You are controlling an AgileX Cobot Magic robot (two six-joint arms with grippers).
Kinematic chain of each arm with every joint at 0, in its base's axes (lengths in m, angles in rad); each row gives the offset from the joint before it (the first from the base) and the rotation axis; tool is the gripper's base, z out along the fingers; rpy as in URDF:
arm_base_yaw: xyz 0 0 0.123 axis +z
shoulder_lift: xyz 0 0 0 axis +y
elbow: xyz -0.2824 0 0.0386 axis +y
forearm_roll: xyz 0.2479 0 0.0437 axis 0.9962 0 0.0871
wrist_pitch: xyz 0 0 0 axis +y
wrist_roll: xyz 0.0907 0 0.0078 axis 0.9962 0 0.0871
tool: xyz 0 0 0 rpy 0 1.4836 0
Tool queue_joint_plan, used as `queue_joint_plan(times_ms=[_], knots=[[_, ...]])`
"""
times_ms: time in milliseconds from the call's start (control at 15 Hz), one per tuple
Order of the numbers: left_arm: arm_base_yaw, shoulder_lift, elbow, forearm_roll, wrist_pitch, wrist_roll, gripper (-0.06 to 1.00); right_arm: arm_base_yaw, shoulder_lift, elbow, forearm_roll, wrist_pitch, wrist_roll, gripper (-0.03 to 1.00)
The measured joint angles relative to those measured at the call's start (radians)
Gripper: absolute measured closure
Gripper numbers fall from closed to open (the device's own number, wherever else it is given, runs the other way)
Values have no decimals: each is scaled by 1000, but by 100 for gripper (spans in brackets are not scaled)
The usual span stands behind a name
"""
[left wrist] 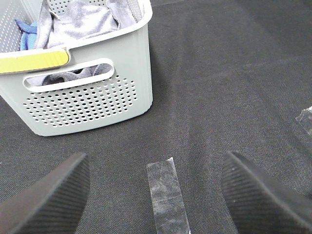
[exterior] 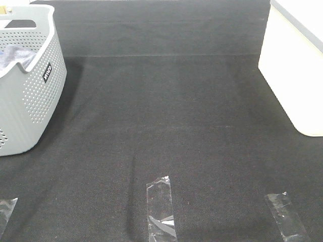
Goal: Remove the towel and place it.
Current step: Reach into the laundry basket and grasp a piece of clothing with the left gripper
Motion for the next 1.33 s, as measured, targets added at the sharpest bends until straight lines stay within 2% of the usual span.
queue_joint_plan(times_ms=[400,600,800,867,1000,1067,1133,1333], knots=[[0,0,-1,9,-3,0,23,0,0,0,0,0,0,32],[0,16,-32,38,-152,0,26,0,0,0,0,0,0,32],[0,175,-36,89,-338,0,26,0,0,0,0,0,0,32],[0,175,-36,89,-338,0,26,0,0,0,0,0,0,32],[0,356,-49,164,-458,0,26,0,0,0,0,0,0,32],[0,551,-107,215,-525,-33,26,0,0,0,0,0,0,32],[0,551,-107,215,-525,-33,26,0,0,0,0,0,0,32],[0,842,-250,234,-537,-107,26,0,0,0,0,0,0,32]])
